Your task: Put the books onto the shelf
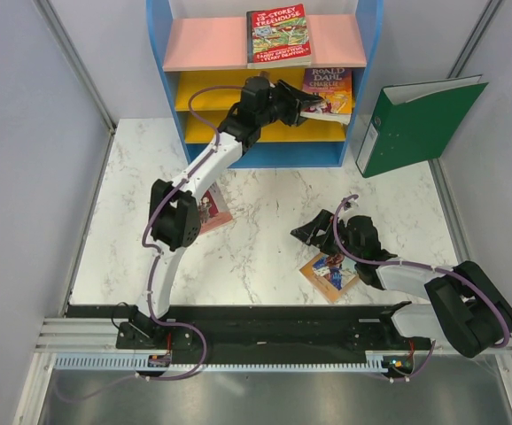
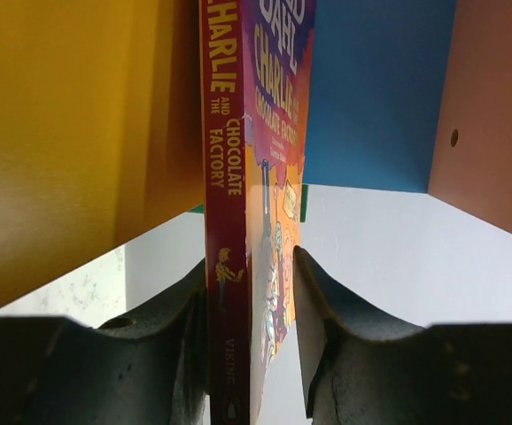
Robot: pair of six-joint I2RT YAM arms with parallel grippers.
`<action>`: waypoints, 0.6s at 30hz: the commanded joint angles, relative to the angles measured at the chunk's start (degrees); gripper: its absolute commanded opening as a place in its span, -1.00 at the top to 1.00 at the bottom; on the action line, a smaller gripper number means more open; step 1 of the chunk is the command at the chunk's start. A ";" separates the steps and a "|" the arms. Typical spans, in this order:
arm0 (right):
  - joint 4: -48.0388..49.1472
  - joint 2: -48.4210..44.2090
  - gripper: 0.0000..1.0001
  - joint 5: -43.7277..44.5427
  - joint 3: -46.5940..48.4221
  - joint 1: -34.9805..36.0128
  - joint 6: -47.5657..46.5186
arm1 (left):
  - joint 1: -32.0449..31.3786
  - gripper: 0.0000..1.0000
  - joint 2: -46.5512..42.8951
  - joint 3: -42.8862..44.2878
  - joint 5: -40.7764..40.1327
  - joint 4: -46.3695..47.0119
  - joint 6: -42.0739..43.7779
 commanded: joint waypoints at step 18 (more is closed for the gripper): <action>-28.69 -14.58 -0.96 14.25 17.74 -0.03 -18.07 | -0.48 -0.01 -3.86 -1.57 4.62 0.32 3.92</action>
